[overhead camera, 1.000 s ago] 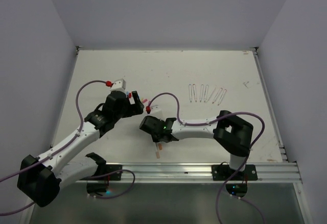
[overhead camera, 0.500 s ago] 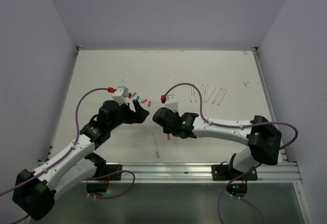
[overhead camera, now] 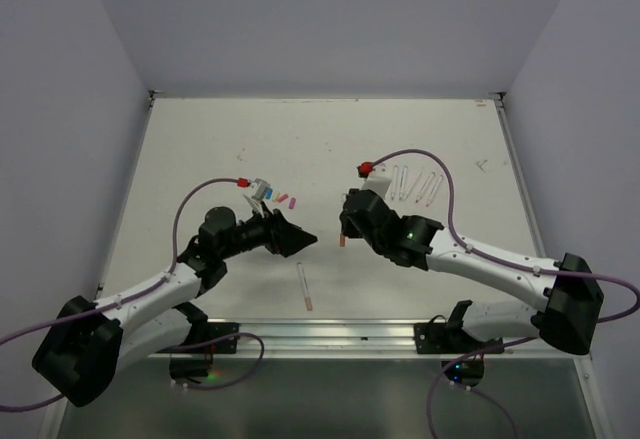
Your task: Open the pen caps
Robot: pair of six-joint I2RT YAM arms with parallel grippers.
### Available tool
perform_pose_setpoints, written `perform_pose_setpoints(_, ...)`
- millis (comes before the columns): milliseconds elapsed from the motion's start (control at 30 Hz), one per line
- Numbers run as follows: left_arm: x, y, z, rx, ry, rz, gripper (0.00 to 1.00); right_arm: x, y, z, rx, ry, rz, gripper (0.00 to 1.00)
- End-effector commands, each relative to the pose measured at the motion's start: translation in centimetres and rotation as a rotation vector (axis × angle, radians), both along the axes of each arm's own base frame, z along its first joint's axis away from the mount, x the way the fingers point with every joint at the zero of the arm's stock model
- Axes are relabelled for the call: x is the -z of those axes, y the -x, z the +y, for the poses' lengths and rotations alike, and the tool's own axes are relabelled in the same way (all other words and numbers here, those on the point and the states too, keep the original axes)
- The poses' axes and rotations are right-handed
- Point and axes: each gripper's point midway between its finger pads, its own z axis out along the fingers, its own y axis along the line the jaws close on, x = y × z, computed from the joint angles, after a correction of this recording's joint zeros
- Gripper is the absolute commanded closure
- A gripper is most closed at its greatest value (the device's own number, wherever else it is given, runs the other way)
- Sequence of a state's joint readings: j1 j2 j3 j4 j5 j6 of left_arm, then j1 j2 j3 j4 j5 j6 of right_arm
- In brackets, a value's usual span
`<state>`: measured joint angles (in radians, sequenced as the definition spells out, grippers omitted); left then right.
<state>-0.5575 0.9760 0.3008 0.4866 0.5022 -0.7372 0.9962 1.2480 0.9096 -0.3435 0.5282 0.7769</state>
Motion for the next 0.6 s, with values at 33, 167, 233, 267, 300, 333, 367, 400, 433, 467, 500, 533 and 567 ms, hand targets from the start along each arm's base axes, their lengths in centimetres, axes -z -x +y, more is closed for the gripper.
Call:
perform_pose_setpoints(33,-4.2,1.0,-2.7,0.117,0.138,-0.088,0.15,-3.1,-1.0,1.7,-0.009,-0.118,-0.083,1.0)
perform_pose_setpoints(167,-4.4,0.8,-4.0,0.13,0.135,-0.076,0.15,-3.8,-1.1,2.0,-0.008,-0.157,-0.101,1.0)
perform_pose_setpoints(233,-4.2,0.9,-4.5,0.139,0.131,-0.068,0.15,-3.9,-1.0,2.0,-0.013,-0.176,-0.108,1.0)
perform_pose_setpoints(267,-4.0,0.8,-4.7,0.14,0.127,-0.058,0.15,-4.1,-1.0,2.1,-0.016,-0.187,-0.115,1.0)
perform_pose_setpoints(300,-4.1,0.9,-4.9,0.141,0.134,-0.063,0.15,-4.1,-1.0,2.1,-0.016,-0.189,-0.116,1.0)
perform_pose_setpoints(333,-3.8,0.8,-5.1,0.142,0.129,-0.052,0.15,-4.2,-0.9,2.1,-0.02,-0.191,-0.114,1.0)
perform_pose_setpoints(367,-3.6,0.7,-5.3,0.142,0.127,-0.044,0.15,-4.1,-0.8,2.1,-0.022,-0.192,-0.112,1.0)
perform_pose_setpoints(400,-3.6,0.7,-5.4,0.145,0.128,-0.043,0.15,-4.2,-0.8,2.1,-0.02,-0.2,-0.114,1.0)
perform_pose_setpoints(433,-3.5,0.6,-5.5,0.146,0.127,-0.041,0.15,-4.1,-0.8,2.0,-0.021,-0.202,-0.113,1.0)
perform_pose_setpoints(467,-3.2,0.5,-5.7,0.147,0.122,-0.035,0.16,-4.2,-0.7,2.1,-0.023,-0.215,-0.118,1.0)
perform_pose_setpoints(500,-3.2,0.6,-5.8,0.15,0.125,-0.034,0.16,-4.4,-0.7,2.1,-0.024,-0.223,-0.123,1.0)
perform_pose_setpoints(533,-3.1,0.6,-5.9,0.152,0.126,-0.033,0.16,-4.4,-0.7,2.1,-0.025,-0.225,-0.125,1.0)
perform_pose_setpoints(567,-3.0,0.6,-6.1,0.153,0.127,-0.027,0.16,-4.5,-0.6,2.1,-0.031,-0.227,-0.123,1.0)
